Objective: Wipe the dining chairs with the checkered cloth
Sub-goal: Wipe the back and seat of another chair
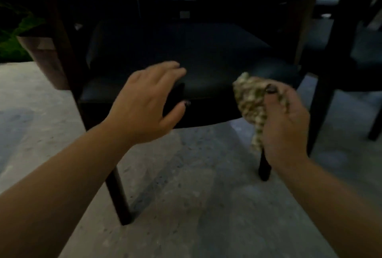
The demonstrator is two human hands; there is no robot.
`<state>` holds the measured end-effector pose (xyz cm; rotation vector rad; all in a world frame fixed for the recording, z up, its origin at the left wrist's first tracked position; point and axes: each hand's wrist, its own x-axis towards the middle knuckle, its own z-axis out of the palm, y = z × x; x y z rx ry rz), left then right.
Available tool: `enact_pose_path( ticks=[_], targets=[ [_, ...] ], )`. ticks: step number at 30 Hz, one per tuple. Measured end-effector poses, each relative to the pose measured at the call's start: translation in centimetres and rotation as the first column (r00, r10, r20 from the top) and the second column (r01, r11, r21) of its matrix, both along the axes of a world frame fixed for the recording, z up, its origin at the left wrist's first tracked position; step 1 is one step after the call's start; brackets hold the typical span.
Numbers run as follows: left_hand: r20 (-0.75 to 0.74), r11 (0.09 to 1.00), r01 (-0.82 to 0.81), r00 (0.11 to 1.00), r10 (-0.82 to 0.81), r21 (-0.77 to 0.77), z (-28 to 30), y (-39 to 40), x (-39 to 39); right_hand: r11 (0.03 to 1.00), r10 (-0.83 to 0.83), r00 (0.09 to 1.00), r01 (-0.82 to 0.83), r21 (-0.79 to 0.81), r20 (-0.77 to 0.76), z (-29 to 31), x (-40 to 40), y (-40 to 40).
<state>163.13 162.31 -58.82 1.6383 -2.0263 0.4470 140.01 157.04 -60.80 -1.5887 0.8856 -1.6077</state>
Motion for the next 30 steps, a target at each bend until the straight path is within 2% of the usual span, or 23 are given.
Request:
enact_pose_path(
  ticks=[2, 3, 5, 7, 9, 11, 12, 15, 19, 23, 26, 30],
  targets=[
    [0.175, 0.997, -0.017, 0.985, 0.003, 0.074, -0.3, -0.6, -1.7, 0.969, -0.239, 0.959, 0.226, 0.102, 0.150, 0.9, -2.1, -2.6],
    [0.214, 0.994, -0.034, 0.977, 0.012, 0.100, -0.4, -0.8, -2.3, 0.945, -0.318, 0.923, 0.291, 0.148, 0.215, 1.2, -3.1, -3.8],
    [0.230, 0.991, -0.058, 0.973, 0.029, 0.119, -0.4, -1.3, -2.7, 0.899, -0.431, 0.843, 0.373, 0.228, 0.322, 1.4, -4.9, -6.1],
    [0.238, 0.992, -0.067, 0.970, 0.041, 0.105, -0.5, -1.6, -2.7, 0.847, -0.521, 0.789, 0.428, 0.315, 0.325, 1.3, -6.4, -8.4],
    [0.269, 0.993, -0.080, 0.962, 0.052, 0.092, -0.8, -1.7, -3.0, 0.833, -0.503, 0.819, 0.374, 0.407, 0.277, 0.7, -7.1, -10.8],
    [0.313, 0.990, -0.110, 0.947, 0.077, 0.090, -1.2, -1.9, -3.3, 0.855, -0.333, 0.893, 0.150, 0.496, 0.303, 0.0, -6.3, -12.6],
    [0.330, 0.988, -0.126, 0.940, 0.089, 0.090, -1.3, -1.9, -3.4, 0.855, -0.270, 0.917, 0.089, 0.512, 0.292, -0.4, -5.6, -12.9],
    [0.336, 0.987, -0.147, 0.935, 0.115, 0.071, -1.4, -2.0, -3.5, 0.891, -0.284, 0.924, 0.155, 0.427, 0.256, -1.2, -4.3, -12.8],
    [0.384, 0.977, -0.192, 0.912, 0.144, 0.090, -1.5, -2.2, -3.8, 0.896, -0.251, 0.895, 0.071, 0.439, 0.369, -2.0, -4.8, -12.6],
    [0.385, 0.980, -0.191, 0.910, 0.155, 0.058, -1.8, -2.3, -3.6, 0.904, -0.237, 0.937, 0.114, 0.412, 0.258, -2.3, -5.8, -12.1],
    [0.363, 0.988, -0.155, 0.920, 0.144, 0.000, -2.1, -2.5, -3.5, 0.879, -0.321, 0.918, 0.197, 0.433, 0.234, -1.0, -6.1, -13.0],
    [0.349, 0.990, -0.139, 0.927, 0.135, -0.014, -2.2, -2.5, -3.5, 0.801, -0.459, 0.869, 0.314, 0.509, 0.185, 0.9, -3.9, -13.1]
  ],
)
